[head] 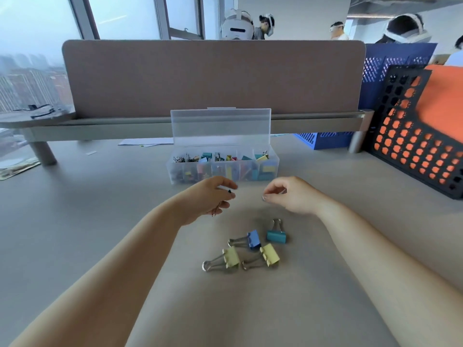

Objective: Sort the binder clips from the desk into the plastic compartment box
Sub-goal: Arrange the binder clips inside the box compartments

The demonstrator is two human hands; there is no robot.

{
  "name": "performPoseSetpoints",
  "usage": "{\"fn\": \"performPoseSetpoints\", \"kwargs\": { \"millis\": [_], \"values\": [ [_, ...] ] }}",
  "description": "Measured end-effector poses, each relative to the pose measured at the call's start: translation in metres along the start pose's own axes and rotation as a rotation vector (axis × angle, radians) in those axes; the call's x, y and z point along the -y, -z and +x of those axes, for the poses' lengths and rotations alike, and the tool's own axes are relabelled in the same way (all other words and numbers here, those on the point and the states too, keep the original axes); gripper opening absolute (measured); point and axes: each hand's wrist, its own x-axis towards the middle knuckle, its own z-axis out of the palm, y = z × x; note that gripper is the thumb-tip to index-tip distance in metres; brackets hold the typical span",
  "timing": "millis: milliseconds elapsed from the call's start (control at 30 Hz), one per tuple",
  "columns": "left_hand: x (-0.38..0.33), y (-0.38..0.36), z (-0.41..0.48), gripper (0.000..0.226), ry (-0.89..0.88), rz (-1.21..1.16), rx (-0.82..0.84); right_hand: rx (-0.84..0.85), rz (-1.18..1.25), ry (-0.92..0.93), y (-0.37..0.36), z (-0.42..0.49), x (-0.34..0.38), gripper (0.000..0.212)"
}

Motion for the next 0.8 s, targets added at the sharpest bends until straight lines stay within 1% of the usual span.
{"fn": "performPoseSetpoints", "kwargs": {
  "millis": [100, 200, 233, 300, 333, 400, 467, 533, 667, 733, 800],
  "values": [
    [0.009, -0.002, -0.02, 0.022, -0.001, 0.082, 0.03, -0.021, -0.092, -0.083, -0.006, -0.018, 0.001, 0.022],
    [0.01, -0.008, -0.04, 0.012, -0.002, 0.228, 0.054, -0.058, -0.366, -0.212, -0.01, -0.036, 0.005, 0.046],
    [0.011, -0.01, -0.046, 0.021, -0.018, 0.318, 0.072, -0.07, -0.45, -0.24, -0.012, -0.042, 0.006, 0.052],
    [0.014, -0.013, -0.057, 0.046, -0.044, 0.556, 0.116, -0.084, -0.512, -0.256, -0.018, -0.053, 0.009, 0.057],
    [0.016, -0.015, -0.062, 0.054, -0.054, 0.646, 0.139, -0.089, -0.505, -0.25, -0.02, -0.057, 0.011, 0.055],
    [0.021, -0.018, -0.068, 0.061, -0.072, 0.725, 0.171, -0.093, -0.481, -0.231, -0.023, -0.064, 0.017, 0.044],
    [0.027, -0.021, -0.071, 0.056, -0.116, 0.737, 0.152, -0.083, -0.49, -0.219, -0.025, -0.07, 0.023, 0.034],
    [0.031, -0.023, -0.073, 0.048, -0.165, 0.726, 0.112, -0.082, -0.491, -0.223, -0.028, -0.074, 0.026, 0.029],
    [0.035, -0.027, -0.076, 0.037, -0.204, 0.575, 0.007, -0.122, -0.453, -0.186, -0.034, -0.081, 0.021, 0.02],
    [0.036, -0.029, -0.076, 0.03, -0.193, 0.456, -0.071, -0.134, -0.439, -0.143, -0.035, -0.082, 0.017, 0.021],
    [0.036, -0.031, -0.074, 0.028, -0.168, 0.353, -0.146, -0.125, -0.426, -0.12, -0.035, -0.083, 0.015, 0.028]
  ]
}}
